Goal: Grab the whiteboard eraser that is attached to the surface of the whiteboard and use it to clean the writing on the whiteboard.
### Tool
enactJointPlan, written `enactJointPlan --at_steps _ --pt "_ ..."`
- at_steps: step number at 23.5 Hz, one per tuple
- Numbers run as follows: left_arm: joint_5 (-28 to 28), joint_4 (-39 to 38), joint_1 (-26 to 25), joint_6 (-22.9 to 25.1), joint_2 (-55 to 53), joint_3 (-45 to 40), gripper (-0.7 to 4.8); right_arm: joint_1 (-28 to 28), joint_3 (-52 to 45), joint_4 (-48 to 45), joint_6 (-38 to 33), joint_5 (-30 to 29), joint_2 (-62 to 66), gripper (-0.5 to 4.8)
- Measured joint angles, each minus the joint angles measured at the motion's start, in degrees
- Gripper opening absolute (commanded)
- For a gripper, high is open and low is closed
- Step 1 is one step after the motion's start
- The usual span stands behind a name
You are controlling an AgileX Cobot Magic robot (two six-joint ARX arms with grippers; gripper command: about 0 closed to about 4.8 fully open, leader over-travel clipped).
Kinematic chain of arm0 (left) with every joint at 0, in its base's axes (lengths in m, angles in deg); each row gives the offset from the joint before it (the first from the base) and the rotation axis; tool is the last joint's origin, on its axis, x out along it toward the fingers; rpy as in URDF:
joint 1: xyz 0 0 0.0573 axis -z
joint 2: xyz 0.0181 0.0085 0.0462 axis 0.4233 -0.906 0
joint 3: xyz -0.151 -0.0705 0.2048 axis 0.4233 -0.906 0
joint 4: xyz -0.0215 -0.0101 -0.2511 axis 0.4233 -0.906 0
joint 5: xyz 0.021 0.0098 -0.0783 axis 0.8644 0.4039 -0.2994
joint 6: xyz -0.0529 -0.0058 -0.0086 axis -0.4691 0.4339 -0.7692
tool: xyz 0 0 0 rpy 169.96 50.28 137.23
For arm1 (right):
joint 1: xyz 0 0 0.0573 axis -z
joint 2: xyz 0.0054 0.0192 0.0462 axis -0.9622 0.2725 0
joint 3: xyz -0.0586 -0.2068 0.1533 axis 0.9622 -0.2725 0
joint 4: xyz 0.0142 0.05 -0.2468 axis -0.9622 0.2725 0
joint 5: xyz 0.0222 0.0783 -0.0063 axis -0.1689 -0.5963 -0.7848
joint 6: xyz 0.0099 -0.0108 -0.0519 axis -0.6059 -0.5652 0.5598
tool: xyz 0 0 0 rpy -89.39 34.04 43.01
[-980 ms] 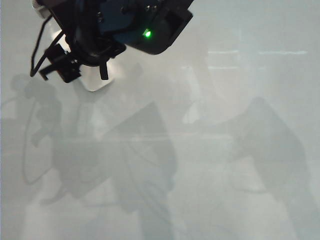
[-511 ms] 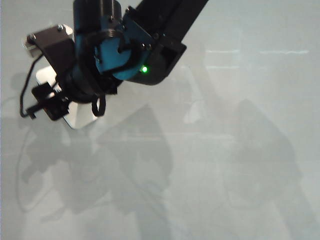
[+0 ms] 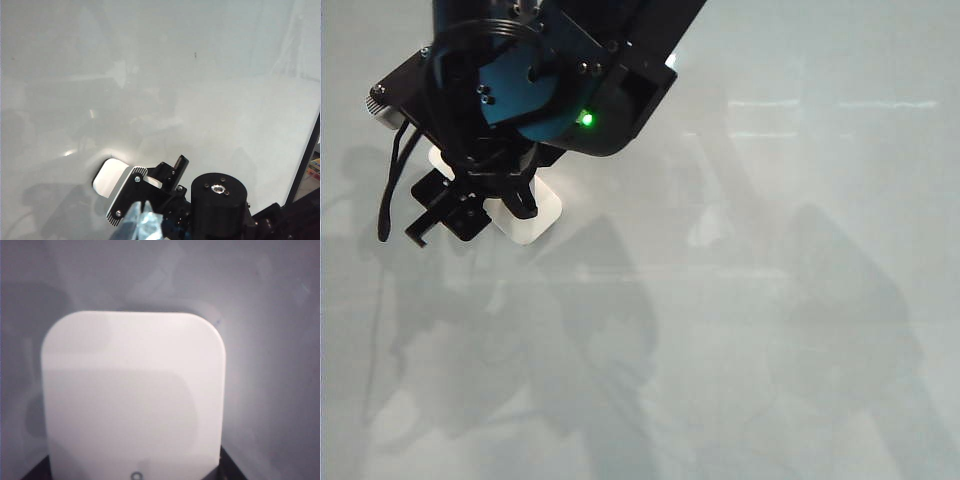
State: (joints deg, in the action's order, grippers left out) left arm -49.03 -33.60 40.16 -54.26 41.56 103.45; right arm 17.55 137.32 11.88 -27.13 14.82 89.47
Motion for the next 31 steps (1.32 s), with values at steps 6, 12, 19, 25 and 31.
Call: enactJointPlan --at_steps 6,12,19,25,31 --pt "0.0 0.0 0.0 0.0 0.0 0.0 -0.05 0.3 0.0 -1.3 4.4 1.0 -0.1 0.89" --pt "0.0 0.0 0.0 0.0 0.0 0.0 -0.05 0.8 -0.2 -3.4 9.4 3.9 -2.3 0.89" --pt "0.0 0.0 0.0 0.0 0.0 0.0 -0.05 -0.6 -0.2 -4.2 14.0 10.4 -5.2 0.89" --pt "0.0 0.0 0.0 0.0 0.0 0.0 -0.05 -6.4 0.0 -5.4 18.3 15.6 -12.3 0.89" --pt "3.8 -0.1 0.0 0.0 0.0 0.0 -0.05 -8.5 -0.9 -1.3 18.6 22.6 -20.7 0.89"
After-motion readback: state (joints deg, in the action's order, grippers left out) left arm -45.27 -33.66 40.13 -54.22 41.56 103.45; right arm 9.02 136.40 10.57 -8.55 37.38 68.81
